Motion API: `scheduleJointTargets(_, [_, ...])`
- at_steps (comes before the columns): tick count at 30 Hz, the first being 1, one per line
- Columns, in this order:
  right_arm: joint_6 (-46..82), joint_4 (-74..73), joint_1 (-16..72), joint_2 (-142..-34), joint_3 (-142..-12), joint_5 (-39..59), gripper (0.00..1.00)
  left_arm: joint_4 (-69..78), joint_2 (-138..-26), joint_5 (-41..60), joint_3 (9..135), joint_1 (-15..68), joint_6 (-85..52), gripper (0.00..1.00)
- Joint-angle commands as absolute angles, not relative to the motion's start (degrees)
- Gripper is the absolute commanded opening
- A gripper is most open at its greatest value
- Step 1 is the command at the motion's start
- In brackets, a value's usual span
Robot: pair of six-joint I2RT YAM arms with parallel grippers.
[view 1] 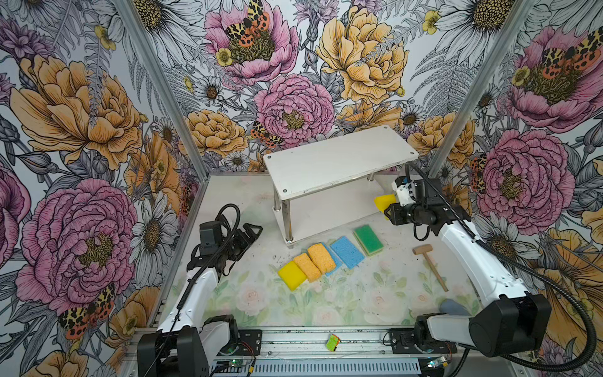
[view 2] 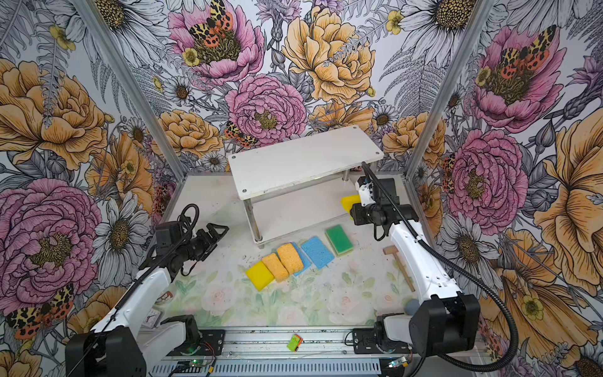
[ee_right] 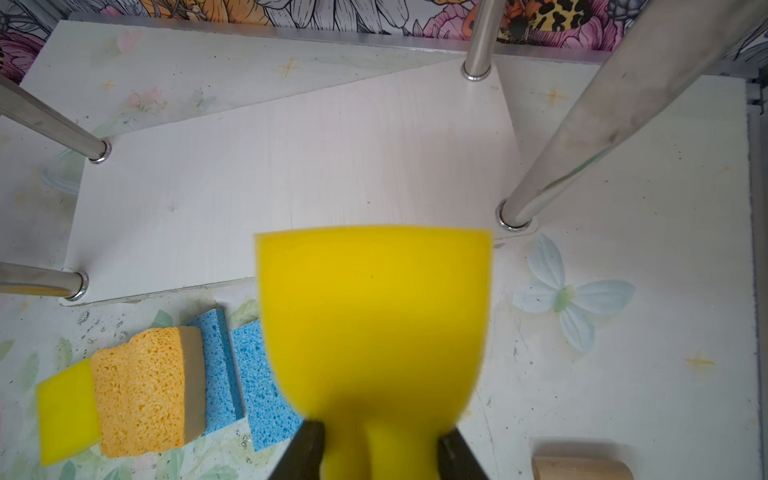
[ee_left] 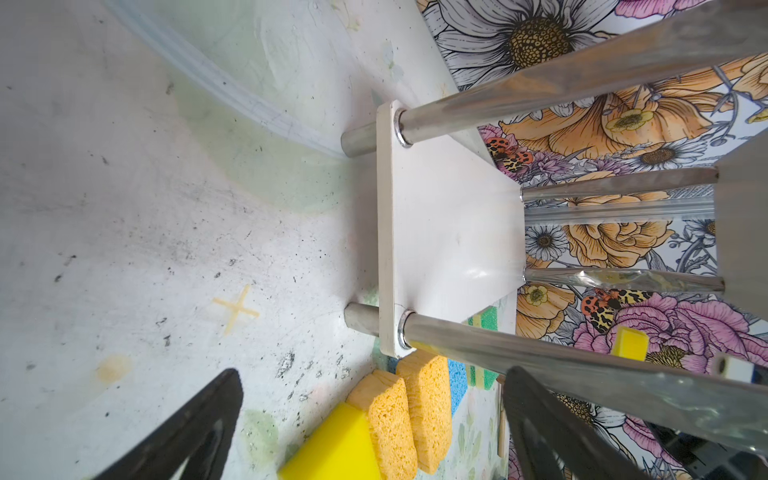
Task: Place and organize the cleaning sponges onto the shelf
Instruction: 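Carry the yellow sponge with the right gripper under the shelf's top board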
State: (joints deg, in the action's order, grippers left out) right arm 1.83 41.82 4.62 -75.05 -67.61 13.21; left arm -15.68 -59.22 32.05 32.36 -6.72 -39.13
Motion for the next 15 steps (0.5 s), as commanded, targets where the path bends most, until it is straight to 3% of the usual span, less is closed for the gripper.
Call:
scheduleJointTargets(1, [1.6,31.9,3.4,-75.7,-64.9,14.4,0.36,-15.5,-58.3,32.1,32.1,-6.1,-40.2,0.99])
scheduleJointTargets(15, [2.9,14.7,2.5,-84.6,-60.1,12.2,0.35,-15.1,-59.5,29.3,31.6,-2.3,-41.7,0.99])
